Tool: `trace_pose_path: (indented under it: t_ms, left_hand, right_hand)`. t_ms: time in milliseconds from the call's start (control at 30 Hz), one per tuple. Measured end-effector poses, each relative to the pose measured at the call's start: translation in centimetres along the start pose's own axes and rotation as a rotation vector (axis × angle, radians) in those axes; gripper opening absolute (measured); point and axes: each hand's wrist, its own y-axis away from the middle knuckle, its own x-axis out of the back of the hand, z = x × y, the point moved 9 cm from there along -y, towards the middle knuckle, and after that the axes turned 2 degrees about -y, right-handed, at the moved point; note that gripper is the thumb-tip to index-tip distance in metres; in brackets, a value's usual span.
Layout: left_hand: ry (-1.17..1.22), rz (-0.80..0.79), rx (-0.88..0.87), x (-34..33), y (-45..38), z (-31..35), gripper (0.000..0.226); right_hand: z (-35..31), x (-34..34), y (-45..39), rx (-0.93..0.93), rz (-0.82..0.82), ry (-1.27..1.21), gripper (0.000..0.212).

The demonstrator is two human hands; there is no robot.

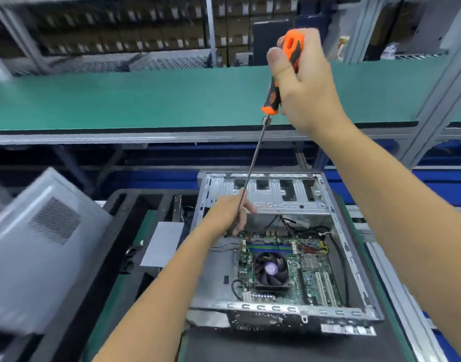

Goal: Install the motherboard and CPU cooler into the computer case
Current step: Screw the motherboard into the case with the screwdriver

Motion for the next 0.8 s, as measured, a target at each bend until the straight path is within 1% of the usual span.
trace_pose_path:
  t_ms: [33, 100, 200, 267, 433, 500, 567, 667, 733, 800]
  left_hand:
    - [0.029, 0.055, -0.009, 2.0, 0.5, 0.0, 0.052]
    - [0.129, 0.184, -0.023, 6.0, 1.6, -0.5, 0.050]
    - [0.186, 0.359, 0.002, 11.3, 3.5, -2.4, 0.048]
    - [0.184, 0.411, 0.050, 13.5, 4.6, -4.4, 0.048]
    - [0.170, 0.507, 0.166, 16.9, 7.5, -11.5, 0.047]
    - [0.155, 0.527, 0.214, 17.5, 8.6, -14.4, 0.047]
    - [0.146, 0.515, 0.274, 17.5, 9.4, -17.2, 0.046]
    - [0.076, 0.427, 0.392, 16.8, 10.5, -20.7, 0.041]
    - [-0.006, 0.374, 0.483, 16.3, 11.3, -22.9, 0.036]
    - [-0.100, 0.328, 0.605, 15.8, 12.3, -25.1, 0.031]
  right_hand:
    - [-0.1, -1.1, -0.3, -0.016, -0.001, -0.048, 0.017]
    - [-0.1, -3.6, -0.7, -0.073, -0.017, -0.154, 0.021]
    - [0.2, -8.6, -0.6, -0.179, -0.123, -0.286, 0.028]
    - [0.6, -12.3, -0.1, -0.234, -0.213, -0.342, 0.028]
    - [1.4, -21.0, 3.1, -0.318, -0.414, -0.301, 0.029]
    - [1.7, -23.7, 4.8, -0.332, -0.465, -0.296, 0.029]
    - [2.0, -25.9, 6.4, -0.329, -0.509, -0.275, 0.030]
    - [2.8, -28.4, 9.0, -0.332, -0.576, -0.245, 0.030]
    - [3.4, -29.9, 10.8, -0.343, -0.624, -0.223, 0.035]
    - [3.9, -31.2, 12.6, -0.339, -0.668, -0.196, 0.038]
